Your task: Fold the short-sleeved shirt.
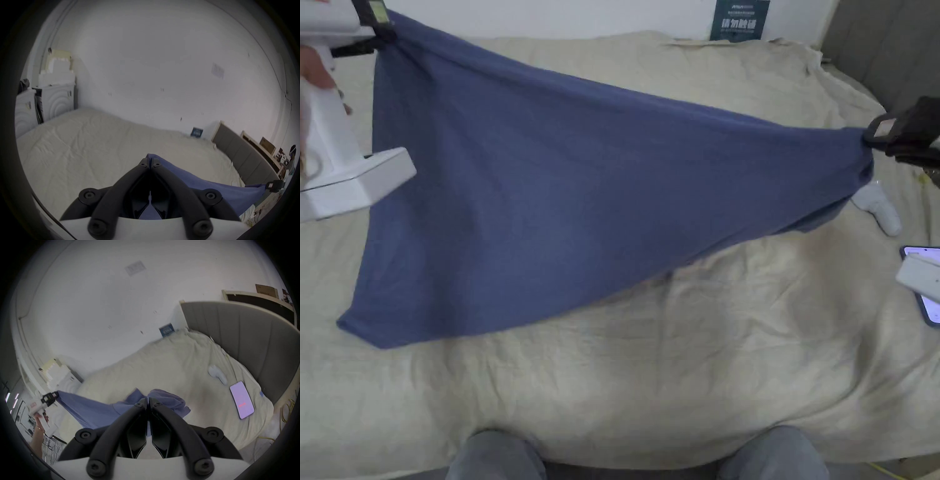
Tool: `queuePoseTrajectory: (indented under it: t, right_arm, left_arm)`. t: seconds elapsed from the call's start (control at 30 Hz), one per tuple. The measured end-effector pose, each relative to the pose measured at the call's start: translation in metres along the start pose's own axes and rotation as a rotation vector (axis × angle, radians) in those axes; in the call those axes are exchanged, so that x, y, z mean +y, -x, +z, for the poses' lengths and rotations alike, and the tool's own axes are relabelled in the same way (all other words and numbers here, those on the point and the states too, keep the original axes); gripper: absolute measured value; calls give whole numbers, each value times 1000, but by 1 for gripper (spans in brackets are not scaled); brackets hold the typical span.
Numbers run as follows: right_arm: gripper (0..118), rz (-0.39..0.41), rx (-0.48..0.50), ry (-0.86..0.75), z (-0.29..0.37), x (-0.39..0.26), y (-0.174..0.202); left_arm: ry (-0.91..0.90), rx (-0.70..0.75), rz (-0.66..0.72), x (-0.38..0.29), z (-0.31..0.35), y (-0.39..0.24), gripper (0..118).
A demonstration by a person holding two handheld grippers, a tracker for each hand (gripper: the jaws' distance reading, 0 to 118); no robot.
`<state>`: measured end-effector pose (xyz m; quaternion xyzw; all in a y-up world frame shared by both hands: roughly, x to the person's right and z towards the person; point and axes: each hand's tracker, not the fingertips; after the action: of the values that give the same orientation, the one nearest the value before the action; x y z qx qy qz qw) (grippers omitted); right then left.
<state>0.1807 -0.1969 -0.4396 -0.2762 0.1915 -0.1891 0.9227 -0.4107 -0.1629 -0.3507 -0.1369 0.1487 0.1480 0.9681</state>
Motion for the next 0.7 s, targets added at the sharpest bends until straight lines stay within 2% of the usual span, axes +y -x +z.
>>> queuePoseTrajectory:
  t: [0.07,0.2,0.37,0.57,0.7]
  right_arm:
    - [1,8,38,-44,18,20,20]
    - [1,124,66,-162,54,63,67]
    - [1,216,77,-275,87,103,127]
    - [1,310,21,-371,114,145,175]
    - [1,366,-63,-429,117,171,194]
  left_arm:
    - [-69,4,2,22,29,8,0]
    - [-219,32,26,59,75,20,0]
    - [-367,105,24,86,118,12,0]
    - [-436,150,3,112,150,-7,0]
    - [-440,173,-54,126,146,-20,0]
